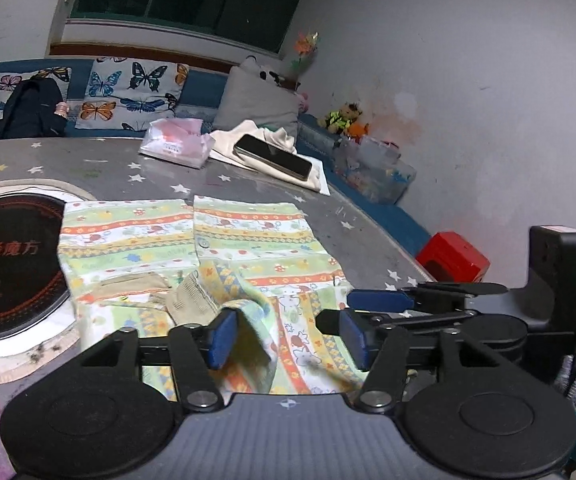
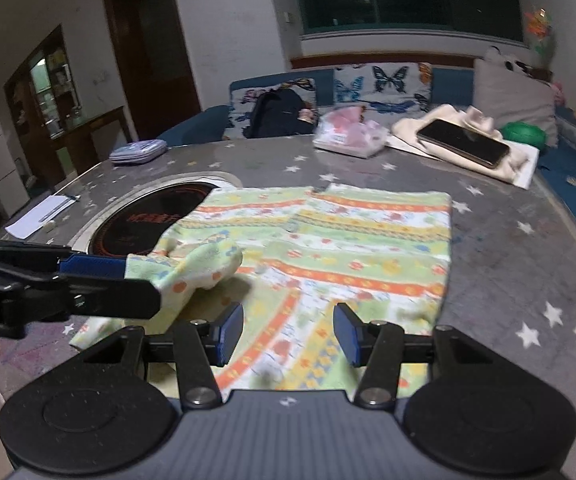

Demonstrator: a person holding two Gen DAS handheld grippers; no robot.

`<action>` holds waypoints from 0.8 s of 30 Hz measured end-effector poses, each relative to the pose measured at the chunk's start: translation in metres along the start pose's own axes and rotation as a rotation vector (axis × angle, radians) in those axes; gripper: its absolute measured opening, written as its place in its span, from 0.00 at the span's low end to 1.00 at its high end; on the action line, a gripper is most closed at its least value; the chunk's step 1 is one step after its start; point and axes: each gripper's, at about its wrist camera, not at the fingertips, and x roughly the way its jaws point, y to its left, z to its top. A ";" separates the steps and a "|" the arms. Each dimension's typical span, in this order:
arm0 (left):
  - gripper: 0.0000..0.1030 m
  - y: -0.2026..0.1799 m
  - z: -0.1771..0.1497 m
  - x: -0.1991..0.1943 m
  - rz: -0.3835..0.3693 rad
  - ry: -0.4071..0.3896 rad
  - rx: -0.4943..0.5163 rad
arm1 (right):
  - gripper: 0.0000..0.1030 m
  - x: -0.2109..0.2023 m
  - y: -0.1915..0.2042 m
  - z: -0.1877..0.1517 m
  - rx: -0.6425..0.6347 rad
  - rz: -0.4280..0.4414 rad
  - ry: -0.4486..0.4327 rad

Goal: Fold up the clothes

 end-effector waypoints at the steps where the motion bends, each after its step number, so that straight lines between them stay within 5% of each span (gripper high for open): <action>1: 0.62 -0.002 -0.002 0.000 -0.003 0.000 0.009 | 0.49 0.001 0.002 0.002 -0.006 0.003 -0.002; 9: 0.66 -0.006 -0.016 0.006 -0.038 0.038 0.086 | 0.48 -0.002 -0.006 0.010 0.015 -0.045 -0.020; 13: 0.78 -0.011 -0.022 0.007 -0.064 0.052 0.133 | 0.48 -0.006 -0.007 0.015 -0.013 -0.044 -0.021; 24: 0.89 -0.055 -0.055 0.028 -0.070 0.081 0.401 | 0.48 -0.002 0.027 0.034 -0.164 0.071 -0.009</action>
